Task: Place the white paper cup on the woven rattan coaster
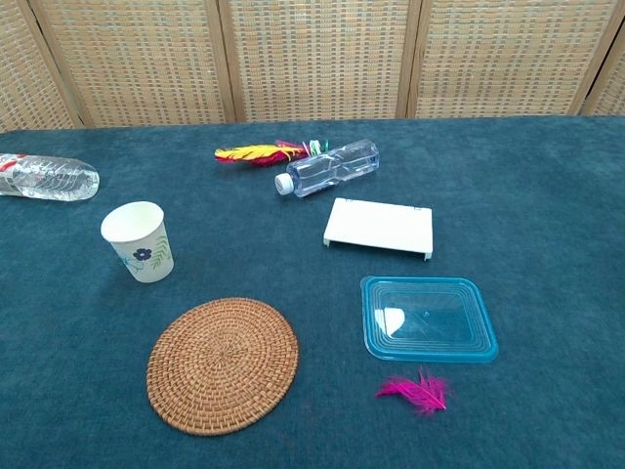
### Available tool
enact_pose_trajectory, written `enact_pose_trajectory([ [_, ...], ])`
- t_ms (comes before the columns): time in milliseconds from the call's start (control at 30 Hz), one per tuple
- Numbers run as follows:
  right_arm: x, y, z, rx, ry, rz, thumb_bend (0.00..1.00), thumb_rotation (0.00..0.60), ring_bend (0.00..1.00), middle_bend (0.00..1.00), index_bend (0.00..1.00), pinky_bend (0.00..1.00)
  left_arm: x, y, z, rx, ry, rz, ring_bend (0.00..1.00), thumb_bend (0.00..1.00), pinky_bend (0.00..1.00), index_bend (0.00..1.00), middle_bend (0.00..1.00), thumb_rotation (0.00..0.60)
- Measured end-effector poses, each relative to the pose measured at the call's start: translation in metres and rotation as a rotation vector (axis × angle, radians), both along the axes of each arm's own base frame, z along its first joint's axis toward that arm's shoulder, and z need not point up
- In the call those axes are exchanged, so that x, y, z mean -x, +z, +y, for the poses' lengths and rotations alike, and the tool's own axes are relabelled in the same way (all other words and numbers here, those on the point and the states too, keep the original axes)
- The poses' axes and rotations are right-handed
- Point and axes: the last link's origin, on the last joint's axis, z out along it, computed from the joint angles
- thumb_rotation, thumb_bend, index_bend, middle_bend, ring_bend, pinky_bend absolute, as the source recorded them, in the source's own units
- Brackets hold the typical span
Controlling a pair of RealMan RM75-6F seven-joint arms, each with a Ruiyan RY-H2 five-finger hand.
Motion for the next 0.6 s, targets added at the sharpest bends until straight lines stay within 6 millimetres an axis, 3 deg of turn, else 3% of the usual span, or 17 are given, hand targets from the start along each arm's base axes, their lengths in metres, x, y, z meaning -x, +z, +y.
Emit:
enact_pose_trajectory([
  [367,0.003,0.002,-0.001,0.006,-0.011,-0.004,0.12,0.6,0.0,0.0,0.04,0.0,-0.026,-0.022,0.05,0.161,-0.047,0.035,0.0,0.2,0.0,0.0,0.0,0.6],
  [600,0.005,0.002,-0.003,0.006,-0.024,-0.003,0.12,0.6,0.0,0.0,0.04,0.0,-0.029,-0.038,0.086,0.246,0.01,0.073,0.0,0.2,0.0,0.0,0.0,0.6],
])
